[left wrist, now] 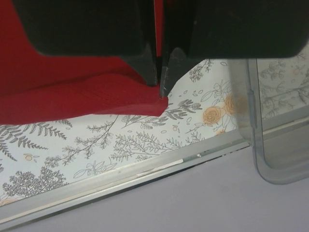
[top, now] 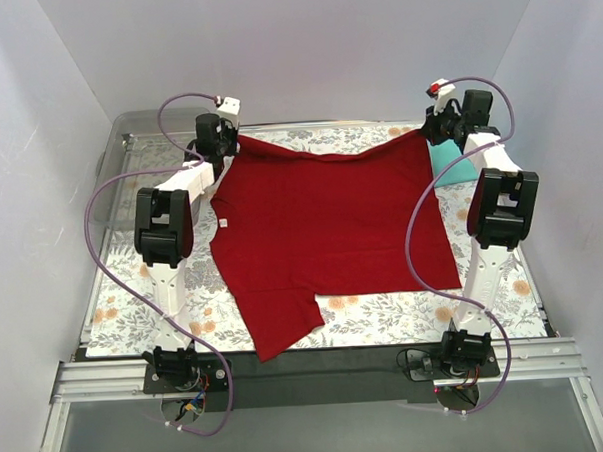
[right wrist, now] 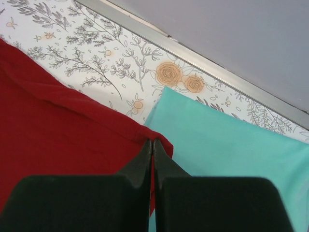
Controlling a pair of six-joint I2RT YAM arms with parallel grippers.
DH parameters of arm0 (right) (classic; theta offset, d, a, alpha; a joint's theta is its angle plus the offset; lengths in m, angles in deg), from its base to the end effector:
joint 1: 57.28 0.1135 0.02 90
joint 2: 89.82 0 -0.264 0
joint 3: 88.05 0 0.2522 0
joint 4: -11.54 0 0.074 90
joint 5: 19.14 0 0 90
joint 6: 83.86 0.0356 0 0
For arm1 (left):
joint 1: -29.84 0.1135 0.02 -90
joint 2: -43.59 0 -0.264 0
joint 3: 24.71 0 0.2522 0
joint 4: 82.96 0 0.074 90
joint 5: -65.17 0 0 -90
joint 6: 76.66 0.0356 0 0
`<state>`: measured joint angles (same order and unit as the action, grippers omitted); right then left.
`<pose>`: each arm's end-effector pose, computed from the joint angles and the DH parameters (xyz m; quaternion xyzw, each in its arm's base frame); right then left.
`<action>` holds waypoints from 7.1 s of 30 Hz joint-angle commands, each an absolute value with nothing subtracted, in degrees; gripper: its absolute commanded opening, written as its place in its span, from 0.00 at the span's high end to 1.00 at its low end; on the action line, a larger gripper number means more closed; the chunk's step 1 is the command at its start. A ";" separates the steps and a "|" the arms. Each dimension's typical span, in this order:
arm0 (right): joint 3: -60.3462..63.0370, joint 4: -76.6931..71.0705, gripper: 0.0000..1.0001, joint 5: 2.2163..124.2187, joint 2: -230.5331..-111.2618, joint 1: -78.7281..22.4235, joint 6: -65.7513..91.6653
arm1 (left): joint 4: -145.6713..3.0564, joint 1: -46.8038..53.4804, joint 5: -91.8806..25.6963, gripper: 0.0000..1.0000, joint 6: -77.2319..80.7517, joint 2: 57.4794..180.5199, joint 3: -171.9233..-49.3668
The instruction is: Fold and stack the t-shirts
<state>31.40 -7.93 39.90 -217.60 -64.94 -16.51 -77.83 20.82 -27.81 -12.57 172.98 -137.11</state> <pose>0.5215 -0.0517 0.2369 -0.2443 0.8002 0.0905 0.5402 0.5234 -0.0850 0.2026 -0.1074 0.8225 -0.1881 0.5259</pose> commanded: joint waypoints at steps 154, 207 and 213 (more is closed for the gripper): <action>38.39 -2.75 0.99 44.22 -218.31 -66.60 -16.63 | -72.11 33.27 -67.72 1.00 -28.94 177.18 -149.21; 25.82 2.79 0.99 34.74 -212.87 -68.88 -14.42 | -80.45 31.95 -64.91 1.00 -21.12 160.84 -125.93; 23.10 3.50 0.99 31.75 -211.02 -70.29 -13.55 | -81.42 31.86 -65.52 1.00 -21.11 158.56 -123.47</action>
<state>24.12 0.99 34.52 -215.48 -69.33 -13.67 -79.12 31.60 -64.49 -22.17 164.52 -124.56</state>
